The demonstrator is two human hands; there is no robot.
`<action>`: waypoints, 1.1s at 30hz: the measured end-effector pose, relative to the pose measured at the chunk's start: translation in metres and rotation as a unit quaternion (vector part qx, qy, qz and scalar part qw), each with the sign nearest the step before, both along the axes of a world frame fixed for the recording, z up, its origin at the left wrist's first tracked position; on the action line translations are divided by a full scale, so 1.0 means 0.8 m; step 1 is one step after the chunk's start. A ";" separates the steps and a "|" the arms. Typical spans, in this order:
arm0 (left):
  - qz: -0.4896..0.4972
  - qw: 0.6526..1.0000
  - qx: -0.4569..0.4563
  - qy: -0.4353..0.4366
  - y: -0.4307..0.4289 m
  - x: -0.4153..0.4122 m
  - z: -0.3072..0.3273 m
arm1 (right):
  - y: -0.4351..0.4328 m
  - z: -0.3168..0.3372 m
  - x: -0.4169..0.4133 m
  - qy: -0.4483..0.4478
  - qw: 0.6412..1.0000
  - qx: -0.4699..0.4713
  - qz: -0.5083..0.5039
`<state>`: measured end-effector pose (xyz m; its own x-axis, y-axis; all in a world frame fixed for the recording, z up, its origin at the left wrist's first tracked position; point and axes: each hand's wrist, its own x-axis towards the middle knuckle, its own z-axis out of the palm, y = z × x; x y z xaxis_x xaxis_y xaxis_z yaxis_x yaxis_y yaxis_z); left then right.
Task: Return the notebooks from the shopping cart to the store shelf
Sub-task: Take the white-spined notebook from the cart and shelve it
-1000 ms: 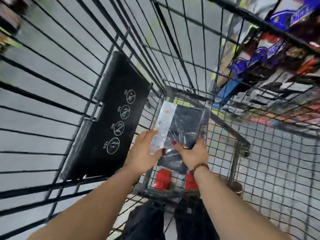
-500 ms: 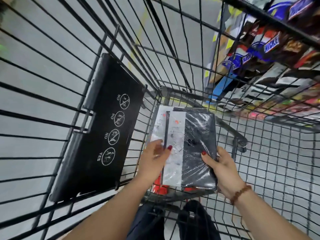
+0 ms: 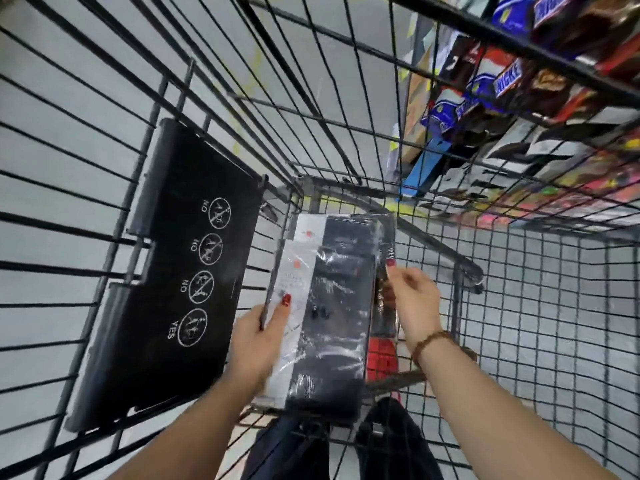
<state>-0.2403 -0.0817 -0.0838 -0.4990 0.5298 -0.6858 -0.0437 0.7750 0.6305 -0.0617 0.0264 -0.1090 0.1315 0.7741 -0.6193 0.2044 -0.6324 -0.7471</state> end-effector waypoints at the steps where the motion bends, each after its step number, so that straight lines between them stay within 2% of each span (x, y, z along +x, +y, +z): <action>1: -0.012 1.000 0.001 0.010 -0.005 -0.001 -0.001 | 0.005 -0.009 -0.004 -0.020 1.000 -0.003 0.006; 5: -0.066 0.996 0.003 0.054 -0.022 0.003 0.001 | 0.016 -0.043 -0.018 -0.078 0.995 -0.050 0.024; 8: -0.071 0.997 -0.008 0.039 -0.031 0.003 0.003 | 0.028 -0.042 -0.029 -0.081 0.994 -0.074 0.010; 15: -0.065 0.998 -0.025 0.008 -0.033 0.006 0.001 | 0.045 -0.028 -0.041 -0.168 0.968 -0.102 0.159; 23: -0.068 0.997 -0.029 0.006 -0.042 0.007 0.000 | 0.050 -0.035 -0.018 -0.135 0.970 -0.060 0.193; 25: -0.066 0.998 -0.022 0.002 -0.045 0.007 0.001 | 0.045 -0.035 -0.011 -0.119 0.977 -0.046 0.171; 28: -0.054 0.998 -0.011 -0.010 -0.045 0.011 0.006 | 0.032 -0.032 0.007 -0.083 0.993 -0.007 0.086; 33: -0.053 0.998 -0.021 0.001 -0.038 0.010 0.020 | 0.020 0.007 0.058 -0.034 0.999 0.023 -0.023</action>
